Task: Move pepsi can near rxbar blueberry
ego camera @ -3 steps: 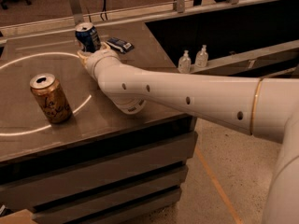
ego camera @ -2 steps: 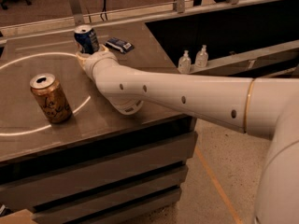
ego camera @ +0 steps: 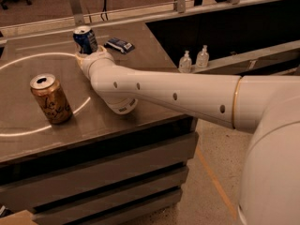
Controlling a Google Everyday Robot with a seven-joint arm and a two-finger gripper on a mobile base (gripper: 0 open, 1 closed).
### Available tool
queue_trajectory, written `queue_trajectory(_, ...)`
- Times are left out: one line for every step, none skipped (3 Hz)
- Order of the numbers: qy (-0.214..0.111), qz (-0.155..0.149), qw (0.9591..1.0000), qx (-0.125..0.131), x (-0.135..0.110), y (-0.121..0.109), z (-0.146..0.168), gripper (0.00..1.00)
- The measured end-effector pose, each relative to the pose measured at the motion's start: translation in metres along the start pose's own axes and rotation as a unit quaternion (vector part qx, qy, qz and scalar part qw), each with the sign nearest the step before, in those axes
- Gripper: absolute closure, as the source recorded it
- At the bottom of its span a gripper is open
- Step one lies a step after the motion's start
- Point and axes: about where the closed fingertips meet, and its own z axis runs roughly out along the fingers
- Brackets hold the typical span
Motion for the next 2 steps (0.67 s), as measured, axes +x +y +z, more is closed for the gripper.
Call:
queue_trajectory(-0.007, -0.002, 0.9999, 0.014, -0.002, -0.006, 0.009, 1.0)
queue_trajectory(-0.012, -0.004, 0.9993, 0.034, -0.004, -0.017, 0.017, 1.0)
